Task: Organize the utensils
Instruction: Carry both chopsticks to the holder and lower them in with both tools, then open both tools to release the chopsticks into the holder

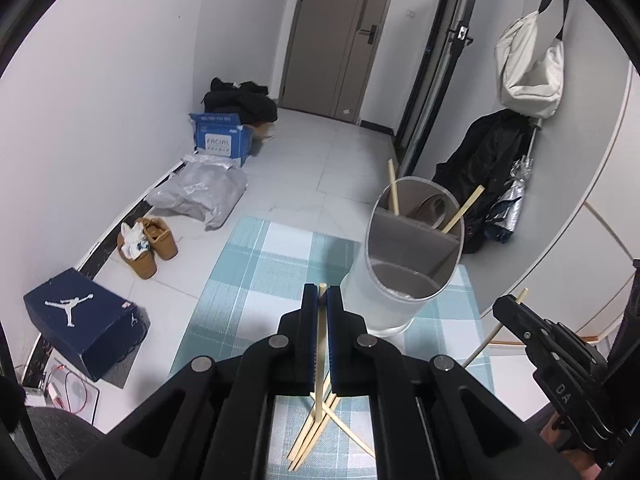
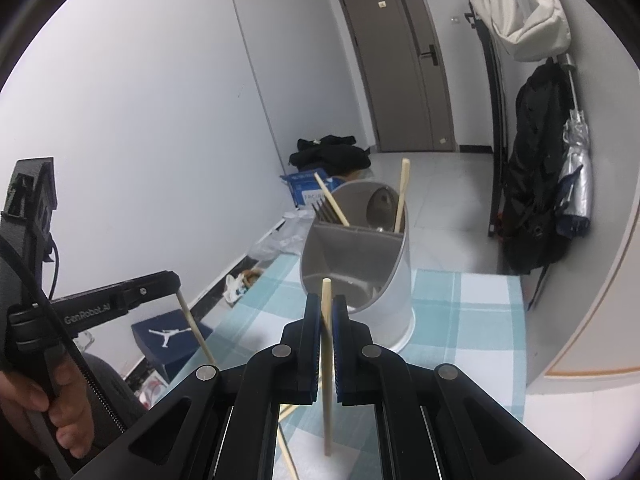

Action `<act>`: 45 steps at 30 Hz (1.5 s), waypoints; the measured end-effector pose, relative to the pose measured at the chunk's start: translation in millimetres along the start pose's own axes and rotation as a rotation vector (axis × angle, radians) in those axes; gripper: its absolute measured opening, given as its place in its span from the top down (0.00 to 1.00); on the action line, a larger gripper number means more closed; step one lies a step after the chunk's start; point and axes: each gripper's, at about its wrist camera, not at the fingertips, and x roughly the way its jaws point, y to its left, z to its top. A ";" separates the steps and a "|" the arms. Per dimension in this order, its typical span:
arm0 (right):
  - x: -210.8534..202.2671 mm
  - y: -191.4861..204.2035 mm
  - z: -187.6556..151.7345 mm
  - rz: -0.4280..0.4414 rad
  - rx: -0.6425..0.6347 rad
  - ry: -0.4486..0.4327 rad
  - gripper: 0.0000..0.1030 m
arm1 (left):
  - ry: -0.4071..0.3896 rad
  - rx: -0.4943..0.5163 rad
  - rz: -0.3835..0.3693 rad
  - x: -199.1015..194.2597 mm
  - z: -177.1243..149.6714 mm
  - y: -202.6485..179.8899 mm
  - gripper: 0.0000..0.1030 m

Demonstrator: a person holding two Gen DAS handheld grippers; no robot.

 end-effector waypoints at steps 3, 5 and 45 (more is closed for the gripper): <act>-4.4 -2.1 5.7 -0.007 0.012 -0.021 0.95 | -0.028 0.015 -0.022 -11.2 8.9 -4.1 0.99; -6.1 -4.8 9.1 -0.008 0.031 -0.030 0.96 | -0.051 0.026 -0.041 -19.4 16.8 -8.3 0.99; 41.2 -38.9 157.5 -0.084 -0.023 -0.214 0.95 | -0.089 0.018 -0.191 52.5 154.6 -50.9 0.99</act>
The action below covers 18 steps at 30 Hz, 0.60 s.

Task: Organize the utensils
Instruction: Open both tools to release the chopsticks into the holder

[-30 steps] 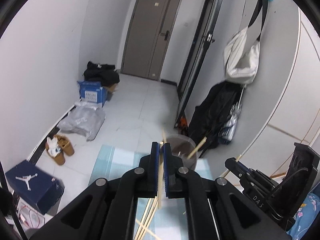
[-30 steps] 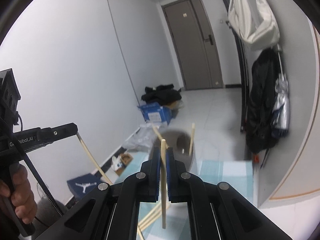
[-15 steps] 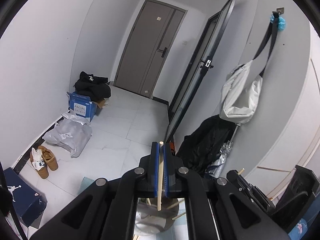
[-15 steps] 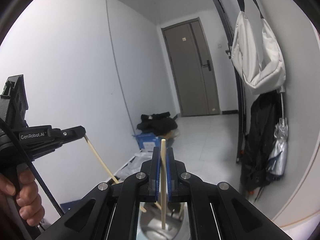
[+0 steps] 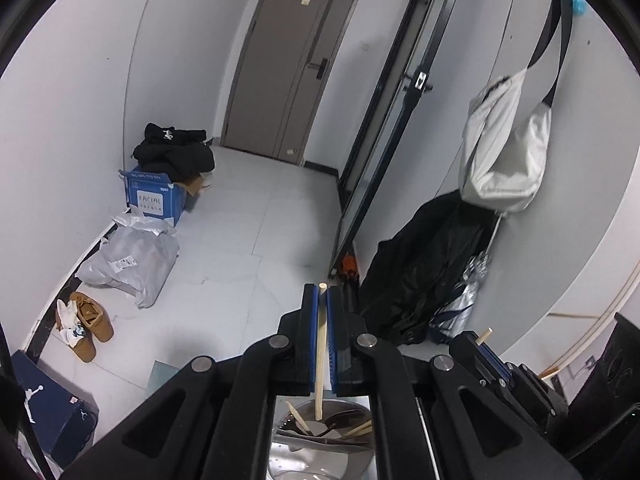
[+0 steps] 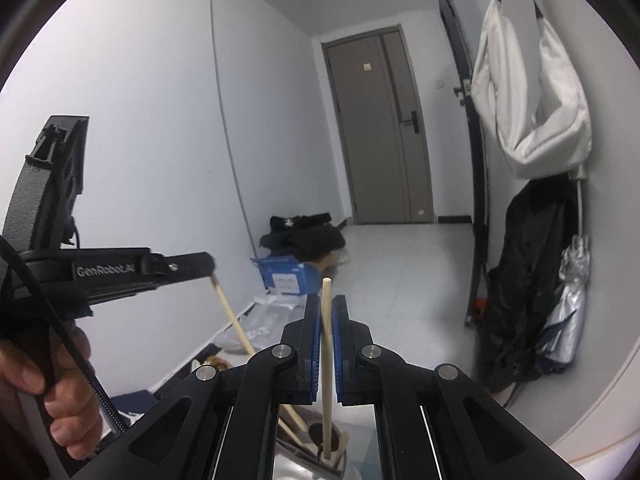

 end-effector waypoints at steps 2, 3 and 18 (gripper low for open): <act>6.3 -1.4 -5.1 0.003 0.000 0.019 0.95 | 0.029 -0.001 -0.010 8.5 -3.4 2.6 0.99; 9.6 -2.0 -8.5 0.010 0.001 0.031 0.95 | 0.048 -0.006 -0.017 12.7 -5.2 4.3 0.99; 33.9 7.3 -58.1 0.084 -0.103 0.159 0.95 | 0.168 0.040 -0.111 41.9 -19.4 3.2 0.99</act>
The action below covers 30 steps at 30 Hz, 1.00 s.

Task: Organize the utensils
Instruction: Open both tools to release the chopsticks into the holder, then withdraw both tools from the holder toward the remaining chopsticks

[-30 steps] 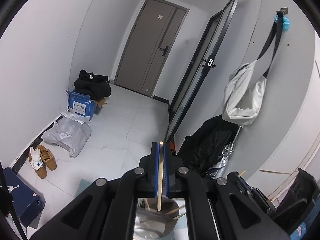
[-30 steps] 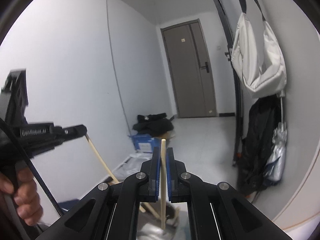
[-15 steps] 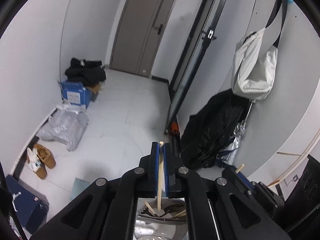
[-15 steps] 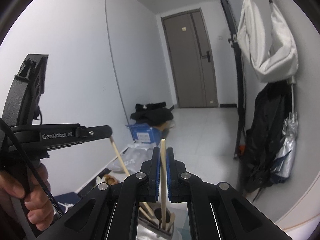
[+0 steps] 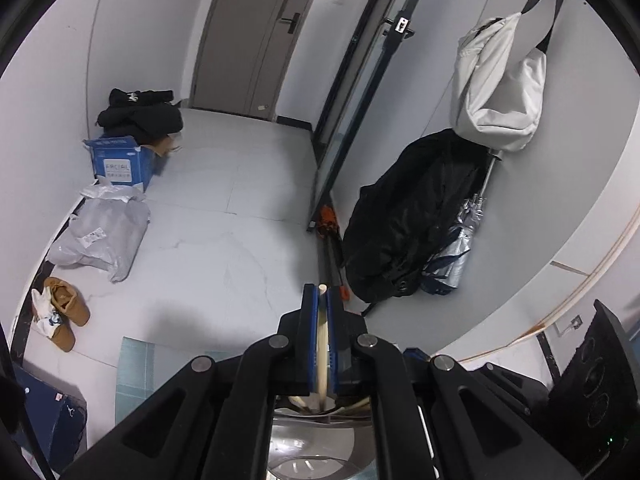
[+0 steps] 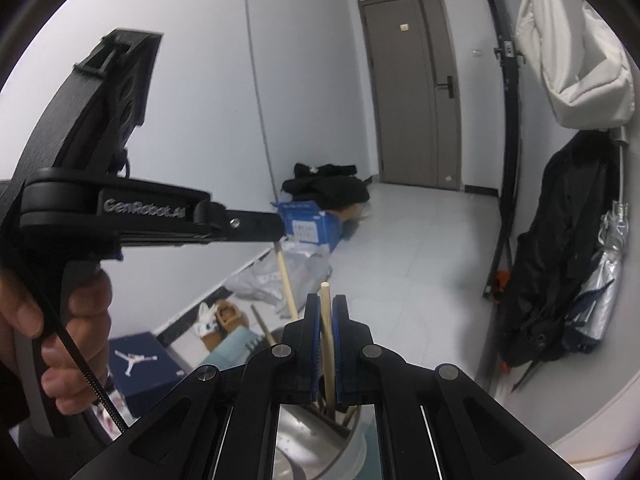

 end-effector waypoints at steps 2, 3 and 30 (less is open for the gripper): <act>0.0 0.3 -2.9 -0.002 -0.006 0.007 0.92 | 0.043 -0.008 -0.045 5.7 -1.7 2.5 0.95; -0.8 0.6 -4.4 0.002 -0.008 0.012 0.92 | 0.064 -0.002 -0.042 8.7 -2.5 2.0 0.92; -112.1 36.4 -21.1 -0.034 0.013 -0.131 0.30 | -0.270 0.046 0.331 -111.6 -58.4 -17.0 0.01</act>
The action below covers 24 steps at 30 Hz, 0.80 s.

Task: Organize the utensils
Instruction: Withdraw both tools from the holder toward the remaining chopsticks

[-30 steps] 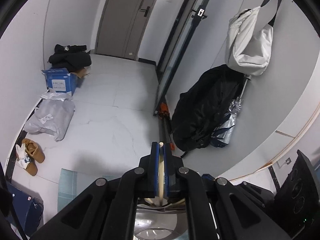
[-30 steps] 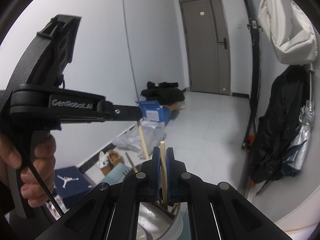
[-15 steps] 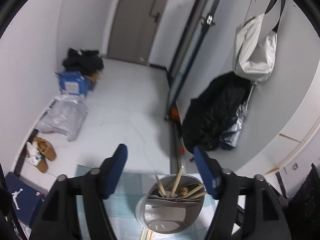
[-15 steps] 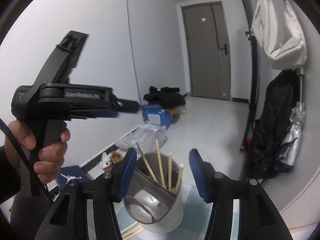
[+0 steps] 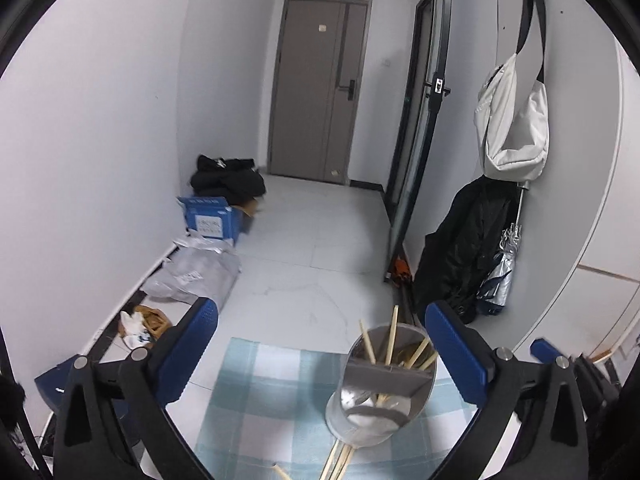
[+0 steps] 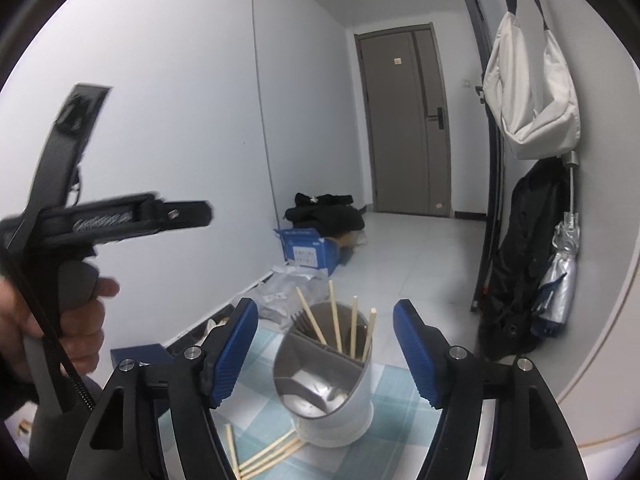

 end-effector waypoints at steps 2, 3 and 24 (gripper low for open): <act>-5.8 1.6 -2.3 0.003 0.013 -0.006 0.27 | -0.021 -0.002 0.027 -8.6 -9.5 3.4 0.01; -9.3 3.2 -4.2 0.001 0.018 -0.009 0.26 | -0.026 -0.005 0.035 -11.6 -13.2 6.1 0.01; -7.4 28.8 -69.3 -0.020 0.024 0.090 0.19 | 0.005 -0.109 0.142 -15.7 -91.5 44.6 0.01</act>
